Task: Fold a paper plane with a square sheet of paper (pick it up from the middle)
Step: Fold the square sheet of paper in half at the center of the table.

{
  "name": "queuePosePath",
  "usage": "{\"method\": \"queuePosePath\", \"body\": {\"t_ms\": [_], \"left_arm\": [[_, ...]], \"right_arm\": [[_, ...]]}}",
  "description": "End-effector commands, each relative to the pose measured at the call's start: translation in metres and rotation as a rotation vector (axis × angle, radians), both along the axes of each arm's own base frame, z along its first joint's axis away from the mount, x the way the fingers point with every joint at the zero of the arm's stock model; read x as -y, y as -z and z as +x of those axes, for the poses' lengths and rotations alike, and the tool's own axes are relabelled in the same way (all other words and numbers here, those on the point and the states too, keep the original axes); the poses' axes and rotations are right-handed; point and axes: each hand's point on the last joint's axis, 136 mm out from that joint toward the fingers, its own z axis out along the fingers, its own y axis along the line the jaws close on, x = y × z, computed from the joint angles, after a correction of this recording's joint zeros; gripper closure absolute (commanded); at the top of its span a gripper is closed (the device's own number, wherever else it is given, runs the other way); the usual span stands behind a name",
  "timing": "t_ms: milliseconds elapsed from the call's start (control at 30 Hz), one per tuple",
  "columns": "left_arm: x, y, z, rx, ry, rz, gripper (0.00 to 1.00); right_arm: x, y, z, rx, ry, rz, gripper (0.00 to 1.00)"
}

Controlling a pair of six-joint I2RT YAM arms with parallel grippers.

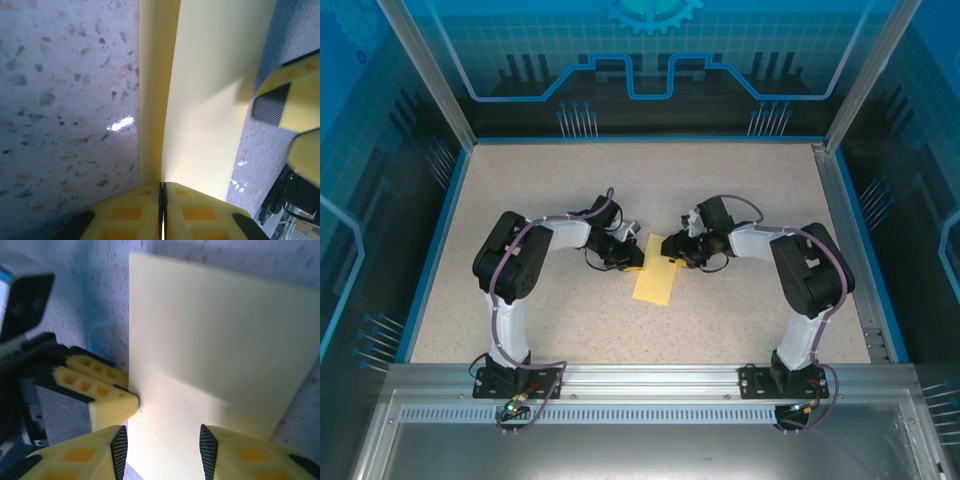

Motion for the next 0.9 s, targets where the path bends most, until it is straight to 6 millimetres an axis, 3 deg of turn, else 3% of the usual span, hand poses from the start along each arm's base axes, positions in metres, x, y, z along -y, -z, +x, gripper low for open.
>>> {"method": "queuePosePath", "body": {"t_ms": [0,233,467,733,867], "left_arm": [[-0.026,0.036,-0.035,-0.146,-0.003,0.146,0.87],[-0.026,0.035,-0.035,-0.144,-0.002,0.144,0.87],[-0.026,0.035,-0.036,-0.145,-0.002,0.143,0.87],[-0.026,0.035,-0.037,-0.146,0.000,0.142,0.87],[-0.026,0.034,-0.037,-0.146,-0.002,0.140,0.87]], "right_arm": [[0.008,-0.020,0.022,0.060,0.017,0.028,0.55],[0.012,-0.004,0.038,0.034,0.025,0.019,0.54],[0.021,0.025,0.038,-0.031,0.029,-0.068,0.54],[0.015,-0.004,0.054,0.022,0.025,0.023,0.53],[0.015,-0.004,0.060,0.016,0.029,0.057,0.53]]}}
